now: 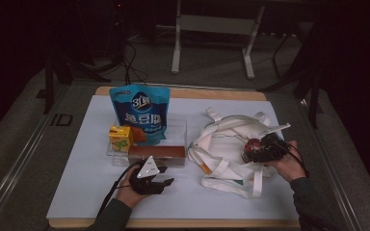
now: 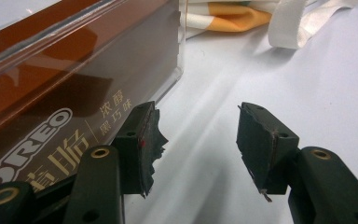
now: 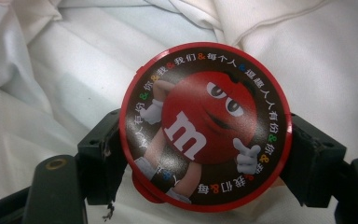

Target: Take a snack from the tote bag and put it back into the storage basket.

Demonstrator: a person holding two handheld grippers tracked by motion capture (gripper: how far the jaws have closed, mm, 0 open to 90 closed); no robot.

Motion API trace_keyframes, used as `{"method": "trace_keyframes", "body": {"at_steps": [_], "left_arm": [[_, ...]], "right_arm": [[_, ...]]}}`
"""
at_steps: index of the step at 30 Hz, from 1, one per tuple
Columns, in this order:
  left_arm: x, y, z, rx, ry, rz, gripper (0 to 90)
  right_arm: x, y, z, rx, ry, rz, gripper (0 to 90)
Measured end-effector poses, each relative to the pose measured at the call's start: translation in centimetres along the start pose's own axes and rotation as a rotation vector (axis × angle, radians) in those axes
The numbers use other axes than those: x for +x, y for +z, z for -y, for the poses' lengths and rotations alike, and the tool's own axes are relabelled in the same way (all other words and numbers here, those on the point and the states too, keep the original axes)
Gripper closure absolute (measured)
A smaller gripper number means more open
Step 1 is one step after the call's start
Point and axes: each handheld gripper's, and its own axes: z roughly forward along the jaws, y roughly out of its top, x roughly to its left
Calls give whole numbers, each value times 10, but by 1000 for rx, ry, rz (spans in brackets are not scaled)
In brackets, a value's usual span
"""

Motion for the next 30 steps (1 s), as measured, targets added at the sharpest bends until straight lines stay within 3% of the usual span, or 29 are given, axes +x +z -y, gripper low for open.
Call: {"method": "trace_keyframes", "body": {"at_steps": [30], "left_arm": [[0, 0, 0, 1, 1, -1, 476]], "right_arm": [[22, -10, -22, -40, -59, -39, 251]]}}
